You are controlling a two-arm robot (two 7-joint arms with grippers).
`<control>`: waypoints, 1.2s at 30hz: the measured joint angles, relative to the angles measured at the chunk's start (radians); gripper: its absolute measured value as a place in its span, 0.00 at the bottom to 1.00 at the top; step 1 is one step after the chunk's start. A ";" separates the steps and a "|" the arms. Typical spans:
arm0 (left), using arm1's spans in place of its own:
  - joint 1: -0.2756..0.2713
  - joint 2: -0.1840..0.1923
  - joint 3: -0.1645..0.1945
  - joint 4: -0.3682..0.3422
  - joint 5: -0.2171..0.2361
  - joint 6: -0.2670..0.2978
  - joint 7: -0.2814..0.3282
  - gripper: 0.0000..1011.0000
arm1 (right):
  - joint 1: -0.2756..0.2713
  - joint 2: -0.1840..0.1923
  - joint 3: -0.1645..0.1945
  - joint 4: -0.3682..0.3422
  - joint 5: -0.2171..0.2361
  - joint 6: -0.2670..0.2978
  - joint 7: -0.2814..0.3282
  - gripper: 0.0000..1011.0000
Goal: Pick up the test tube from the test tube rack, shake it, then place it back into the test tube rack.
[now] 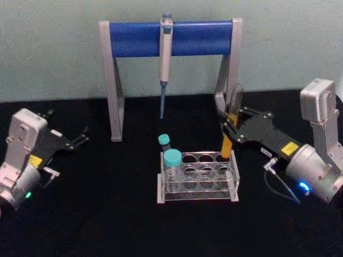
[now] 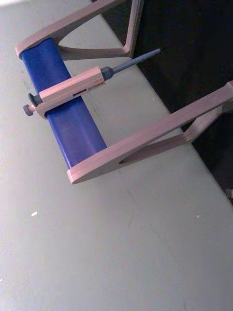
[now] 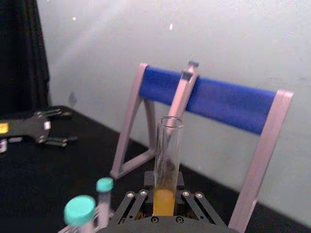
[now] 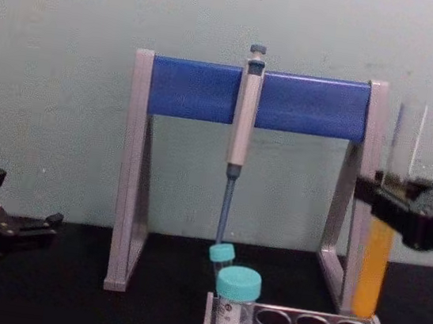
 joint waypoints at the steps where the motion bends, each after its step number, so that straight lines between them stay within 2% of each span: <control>1: 0.000 0.000 0.000 0.000 0.000 0.000 0.000 0.99 | -0.015 0.010 0.001 -0.016 0.006 0.011 0.005 0.23; 4: 0.000 0.000 0.000 0.000 0.000 0.000 0.000 0.99 | -0.031 0.020 0.001 -0.033 0.016 0.024 0.015 0.23; 10: 0.000 0.000 0.000 0.000 0.000 0.000 0.000 0.99 | -0.036 0.024 -0.027 -0.050 0.044 0.032 0.047 0.23; 15: 0.000 0.000 0.000 0.000 0.000 0.000 0.000 0.99 | -0.006 0.008 -0.057 -0.030 0.058 0.031 0.062 0.23; 18: 0.000 0.000 0.000 0.000 0.000 0.000 0.000 0.99 | 0.028 -0.014 -0.079 0.003 0.063 0.022 0.064 0.23; 23: 0.000 0.000 0.000 0.000 0.000 0.000 0.000 0.99 | 0.083 -0.050 -0.094 0.060 0.057 0.001 0.044 0.23; 29: 0.000 0.000 0.000 0.000 0.000 0.000 0.000 0.99 | 0.112 -0.075 -0.089 0.104 0.032 -0.015 0.003 0.23; 36: 0.000 0.000 0.000 0.000 0.000 0.000 0.000 0.99 | 0.120 -0.091 -0.067 0.126 0.005 -0.016 -0.034 0.23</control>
